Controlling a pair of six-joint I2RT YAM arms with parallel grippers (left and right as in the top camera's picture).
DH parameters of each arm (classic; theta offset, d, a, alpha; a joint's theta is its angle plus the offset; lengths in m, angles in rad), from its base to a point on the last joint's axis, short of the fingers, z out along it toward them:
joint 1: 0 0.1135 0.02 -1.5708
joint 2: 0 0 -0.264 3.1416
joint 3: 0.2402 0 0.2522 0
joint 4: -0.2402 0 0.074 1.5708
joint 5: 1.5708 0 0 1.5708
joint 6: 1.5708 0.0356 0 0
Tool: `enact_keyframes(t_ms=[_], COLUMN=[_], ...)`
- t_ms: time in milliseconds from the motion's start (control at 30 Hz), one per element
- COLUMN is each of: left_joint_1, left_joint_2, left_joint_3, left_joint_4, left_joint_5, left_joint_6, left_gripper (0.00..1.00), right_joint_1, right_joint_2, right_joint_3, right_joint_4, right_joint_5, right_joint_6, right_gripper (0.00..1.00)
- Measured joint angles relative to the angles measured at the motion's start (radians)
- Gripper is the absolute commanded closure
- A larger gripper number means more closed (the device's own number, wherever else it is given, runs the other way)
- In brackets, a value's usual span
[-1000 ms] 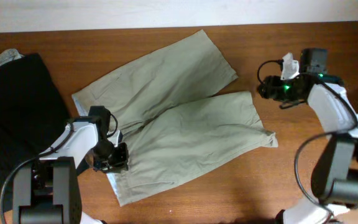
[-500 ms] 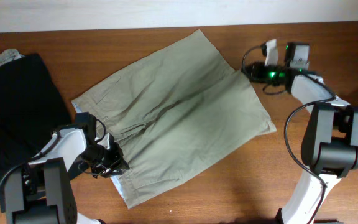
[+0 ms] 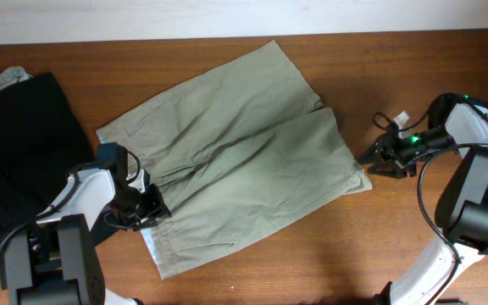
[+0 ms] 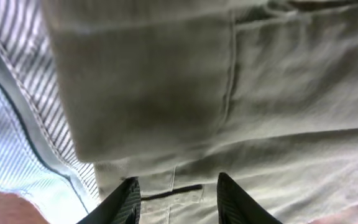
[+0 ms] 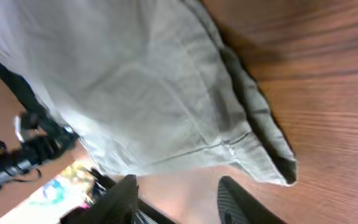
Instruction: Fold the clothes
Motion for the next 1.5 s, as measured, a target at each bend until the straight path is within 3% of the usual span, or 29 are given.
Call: enact_keyframes(t_ms=[167, 233, 300, 433, 533, 567, 600, 633, 733, 833, 967, 1033, 1100, 1133, 1233, 1400, 1500], left_joint_1=[0.0, 0.0, 0.0, 0.0, 0.0, 0.0, 0.0, 0.0, 0.0, 0.0, 0.0, 0.005, 0.005, 0.005, 0.005, 0.005, 0.005], left_joint_2=[0.0, 0.002, 0.002, 0.002, 0.002, 0.002, 0.002, 0.002, 0.002, 0.002, 0.01, 0.015, 0.015, 0.015, 0.015, 0.015, 0.015], left_joint_3=[0.003, 0.004, 0.005, 0.005, 0.006, 0.006, 0.007, 0.007, 0.01, 0.016, 0.043, 0.109, 0.152, 0.166, 0.19, 0.249, 0.248], left_joint_4=[0.001, 0.0, 0.001, 0.001, 0.001, 0.001, 0.001, 0.001, -0.002, -0.02, -0.058, -0.084, -0.083, -0.086, -0.153, -0.309, -0.187], left_joint_5=[-0.007, -0.008, -0.01, -0.014, -0.016, -0.017, -0.018, -0.018, -0.034, -0.048, -0.079, -0.103, -0.106, -0.108, -0.113, -0.113, -0.112], left_joint_6=[0.027, 0.035, 0.042, 0.049, 0.05, 0.05, 0.053, 0.057, 0.068, 0.086, 0.116, 0.14, 0.152, 0.158, 0.176, 0.18, 0.18], left_gripper=[0.59, 0.59, 0.59, 0.59, 0.59, 0.59, 0.59, 0.59, 0.54, 0.49, 0.43, 0.41, 0.41, 0.41, 0.41, 0.4, 0.42], right_joint_1=[0.046, 0.045, 0.044, 0.045, 0.053, 0.057, 0.061, 0.062, 0.047, 0.047, 0.047, 0.047, 0.047, 0.047, 0.047, 0.038, -0.04], right_joint_2=[-0.011, -0.027, -0.033, -0.056, -0.218, -0.251, -0.264, -0.261, -0.259, -0.259, -0.259, -0.257, -0.256, -0.259, -0.261, -0.26, -0.29], right_joint_3=[-0.144, -0.193, -0.206, -0.129, -0.102, -0.097, -0.093, -0.096, -0.153, -0.172, -0.254, -0.357, -0.445, -0.458, -0.471, -0.465, -0.433], right_joint_4=[0.18, 0.248, 0.288, 0.223, 0.184, 0.145, 0.09, 0.057, 0.052, 0.076, 0.208, 0.263, 0.304, 0.31, 0.409, 0.408, 0.311], right_joint_5=[0.122, 0.117, 0.127, 0.114, 0.164, 0.214, 0.295, 0.354, 0.569, 0.607, 0.473, 0.418, 0.35, 0.334, 0.267, 0.251, 0.287], right_joint_6=[0.159, 0.212, 0.242, 0.177, 0.164, 0.175, 0.203, 0.23, 0.302, 0.327, 0.294, 0.285, 0.266, 0.262, 0.252, 0.244, 0.271], right_gripper=[0.53, 0.78, 0.96, 0.96, 0.96, 0.94, 0.83, 0.64, 0.39, 0.23, 0.21, 0.35, 0.41, 0.5, 0.95, 0.96, 0.96])
